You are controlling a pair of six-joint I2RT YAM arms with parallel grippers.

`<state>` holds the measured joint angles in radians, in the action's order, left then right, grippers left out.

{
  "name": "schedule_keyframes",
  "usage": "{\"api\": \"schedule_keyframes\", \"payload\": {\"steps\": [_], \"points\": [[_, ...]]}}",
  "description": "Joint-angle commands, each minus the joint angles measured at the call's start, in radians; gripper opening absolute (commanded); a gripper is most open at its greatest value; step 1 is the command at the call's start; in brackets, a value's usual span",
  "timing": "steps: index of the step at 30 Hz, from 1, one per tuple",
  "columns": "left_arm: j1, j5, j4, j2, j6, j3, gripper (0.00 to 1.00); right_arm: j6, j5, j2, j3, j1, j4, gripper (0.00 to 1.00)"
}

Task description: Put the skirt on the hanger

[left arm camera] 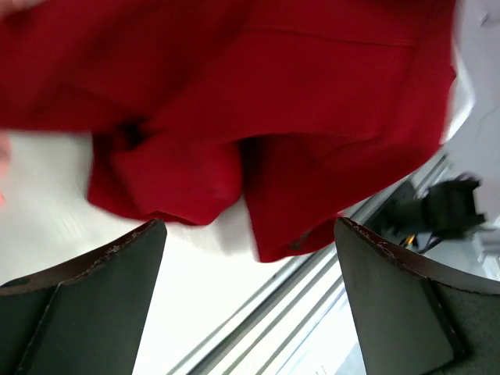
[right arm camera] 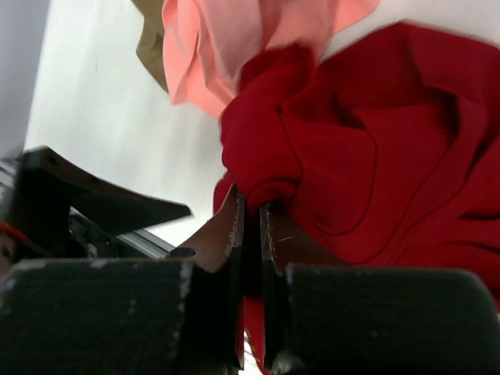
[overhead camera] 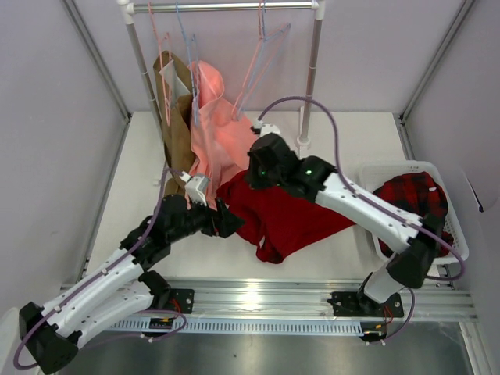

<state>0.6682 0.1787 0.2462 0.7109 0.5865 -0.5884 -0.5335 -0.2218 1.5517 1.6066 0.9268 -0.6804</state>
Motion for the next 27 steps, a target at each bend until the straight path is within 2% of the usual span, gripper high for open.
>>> {"api": "schedule_keyframes", "payload": {"steps": [1, 4, 5, 8, 10, 11, 16, 18, 21, 25, 26, 27], "points": [[0.079, -0.128, -0.116, 0.001, 0.062, 0.036, 0.94, -0.037, -0.024, 0.088, 0.0, 0.036, 0.097, 0.0], [0.137, -0.231, -0.113, -0.01, 0.075, 0.079, 0.94, -0.049, 0.002, 0.139, -0.027, 0.037, 0.12, 0.1], [0.146, -0.252, -0.11, -0.016, 0.076, 0.097, 0.94, -0.052, 0.007, 0.148, -0.028, 0.037, 0.122, 0.2], [0.172, -0.303, -0.102, -0.033, 0.079, 0.133, 0.94, -0.049, 0.016, 0.177, -0.028, 0.038, 0.122, 0.41], [0.18, -0.332, -0.09, -0.03, 0.078, 0.144, 0.94, -0.051, 0.016, 0.18, -0.027, 0.038, 0.116, 0.49], [0.182, -0.34, -0.085, -0.03, 0.076, 0.151, 0.94, -0.054, 0.013, 0.177, -0.028, 0.038, 0.113, 0.57], [0.2, -0.419, -0.033, -0.065, 0.081, 0.157, 0.94, -0.059, -0.047, 0.111, -0.053, 0.049, 0.088, 0.76], [0.2, -0.455, 0.007, -0.054, 0.085, 0.145, 0.93, -0.077, -0.079, 0.085, -0.072, 0.049, 0.084, 0.79], [0.2, -0.504, 0.044, -0.03, 0.095, 0.136, 0.92, -0.101, -0.119, 0.03, -0.118, 0.053, 0.064, 0.77], [0.2, -0.539, 0.039, -0.019, 0.099, 0.136, 0.89, -0.121, -0.145, -0.036, -0.206, 0.072, 0.058, 0.68], [0.2, -0.547, 0.041, -0.014, 0.098, 0.131, 0.88, -0.125, -0.16, -0.047, -0.22, 0.078, 0.048, 0.61], [0.2, -0.562, 0.042, -0.007, 0.096, 0.128, 0.87, -0.128, -0.174, -0.067, -0.246, 0.087, 0.032, 0.6]]}}
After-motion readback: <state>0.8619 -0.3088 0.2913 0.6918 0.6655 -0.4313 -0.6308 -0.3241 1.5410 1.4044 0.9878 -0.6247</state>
